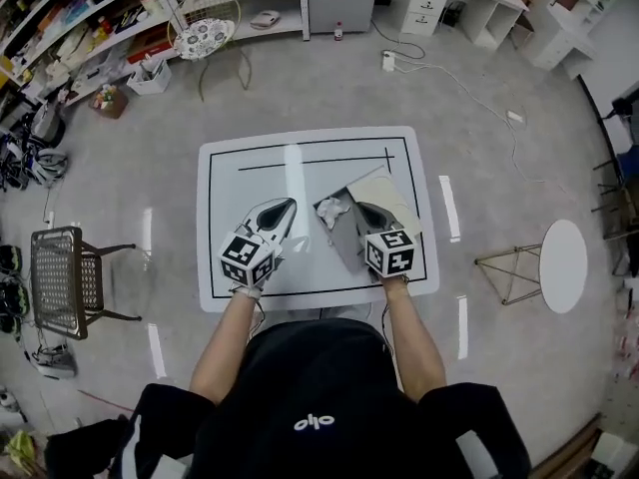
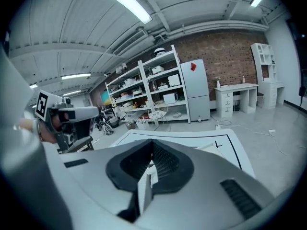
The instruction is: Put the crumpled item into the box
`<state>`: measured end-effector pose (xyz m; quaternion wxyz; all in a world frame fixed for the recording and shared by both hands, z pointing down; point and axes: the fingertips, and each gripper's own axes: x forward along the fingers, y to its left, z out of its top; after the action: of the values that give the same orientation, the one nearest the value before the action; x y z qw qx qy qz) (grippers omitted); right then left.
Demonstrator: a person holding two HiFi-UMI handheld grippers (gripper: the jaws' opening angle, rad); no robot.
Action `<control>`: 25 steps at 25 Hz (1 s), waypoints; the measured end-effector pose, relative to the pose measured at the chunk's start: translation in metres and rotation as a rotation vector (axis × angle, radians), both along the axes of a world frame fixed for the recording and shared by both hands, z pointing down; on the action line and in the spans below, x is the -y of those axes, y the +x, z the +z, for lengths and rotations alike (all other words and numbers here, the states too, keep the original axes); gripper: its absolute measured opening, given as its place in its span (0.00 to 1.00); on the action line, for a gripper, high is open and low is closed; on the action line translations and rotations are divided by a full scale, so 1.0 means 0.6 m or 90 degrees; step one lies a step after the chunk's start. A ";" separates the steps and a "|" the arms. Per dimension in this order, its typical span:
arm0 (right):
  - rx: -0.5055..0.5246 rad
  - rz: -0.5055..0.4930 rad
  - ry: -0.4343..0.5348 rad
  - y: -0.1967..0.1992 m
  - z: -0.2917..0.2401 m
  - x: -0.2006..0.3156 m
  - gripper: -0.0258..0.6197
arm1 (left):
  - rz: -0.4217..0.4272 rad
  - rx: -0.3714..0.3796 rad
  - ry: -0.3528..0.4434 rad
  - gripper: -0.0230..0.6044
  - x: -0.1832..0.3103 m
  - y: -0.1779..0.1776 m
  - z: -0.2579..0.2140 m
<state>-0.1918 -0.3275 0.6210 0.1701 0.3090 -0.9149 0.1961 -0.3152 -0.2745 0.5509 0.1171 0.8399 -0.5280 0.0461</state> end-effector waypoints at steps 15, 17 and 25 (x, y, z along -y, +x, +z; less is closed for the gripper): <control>0.013 0.130 0.111 -0.013 -0.134 -0.076 0.05 | 0.160 -0.023 0.023 0.05 -0.015 -0.018 -0.041; 0.011 0.144 0.117 -0.010 -0.141 -0.081 0.05 | 0.170 -0.026 0.022 0.05 -0.016 -0.022 -0.041; 0.003 0.181 0.125 0.003 -0.151 -0.097 0.05 | 0.195 -0.035 0.025 0.05 -0.018 -0.026 -0.045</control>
<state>-0.1903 -0.2692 0.5305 0.1075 0.4502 -0.8771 0.1283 -0.3308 -0.2637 0.5241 0.1069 0.9137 -0.3910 0.0304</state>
